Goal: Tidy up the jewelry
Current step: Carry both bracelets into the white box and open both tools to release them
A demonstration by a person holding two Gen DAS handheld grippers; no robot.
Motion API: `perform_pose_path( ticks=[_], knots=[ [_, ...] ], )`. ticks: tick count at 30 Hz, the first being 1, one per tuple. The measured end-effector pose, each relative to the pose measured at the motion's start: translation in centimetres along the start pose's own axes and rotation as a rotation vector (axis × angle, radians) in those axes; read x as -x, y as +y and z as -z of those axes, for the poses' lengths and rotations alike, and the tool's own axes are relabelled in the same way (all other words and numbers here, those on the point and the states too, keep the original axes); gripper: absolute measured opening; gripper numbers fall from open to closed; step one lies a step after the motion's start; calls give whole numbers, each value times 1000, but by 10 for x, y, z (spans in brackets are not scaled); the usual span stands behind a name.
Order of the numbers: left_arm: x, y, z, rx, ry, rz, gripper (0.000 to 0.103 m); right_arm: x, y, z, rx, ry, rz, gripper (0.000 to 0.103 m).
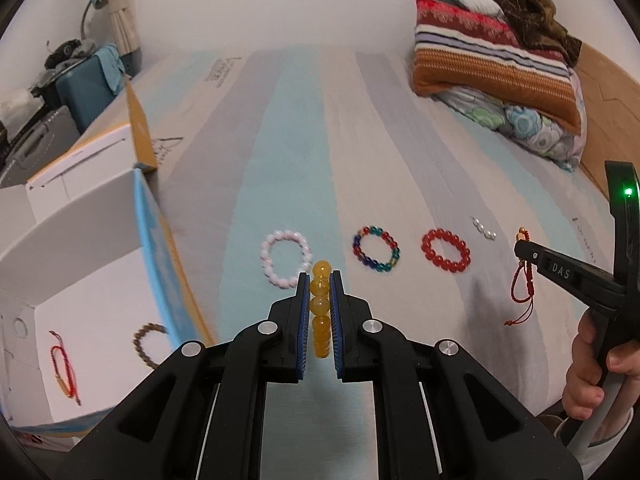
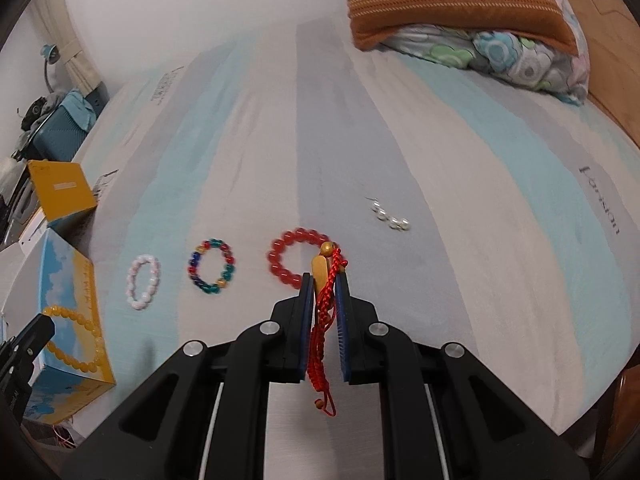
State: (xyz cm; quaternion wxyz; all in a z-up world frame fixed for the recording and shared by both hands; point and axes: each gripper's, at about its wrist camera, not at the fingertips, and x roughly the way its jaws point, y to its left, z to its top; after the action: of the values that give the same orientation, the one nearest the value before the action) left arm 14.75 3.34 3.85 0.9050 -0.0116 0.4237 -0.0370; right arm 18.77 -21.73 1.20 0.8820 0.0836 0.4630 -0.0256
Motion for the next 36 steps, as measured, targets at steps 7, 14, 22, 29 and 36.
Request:
perform_pose_path(
  ticks=[7, 14, 22, 29, 36],
  knots=[
    [23, 34, -5, 37, -32, -21, 9, 16, 42, -6, 42, -24, -17, 11],
    [43, 71, -7, 78, -63, -49, 9, 27, 92, -9, 97, -50, -25, 10],
    [66, 113, -3, 125, -88, -83, 9, 42, 155, -7, 176, -80, -69, 10],
    [82, 154, 7, 171, -97, -125, 9, 52, 212, 0, 241, -91, -137, 10],
    [96, 196, 24, 224, -95, -174, 9, 67, 274, 17, 319, -115, -217, 10]
  ],
)
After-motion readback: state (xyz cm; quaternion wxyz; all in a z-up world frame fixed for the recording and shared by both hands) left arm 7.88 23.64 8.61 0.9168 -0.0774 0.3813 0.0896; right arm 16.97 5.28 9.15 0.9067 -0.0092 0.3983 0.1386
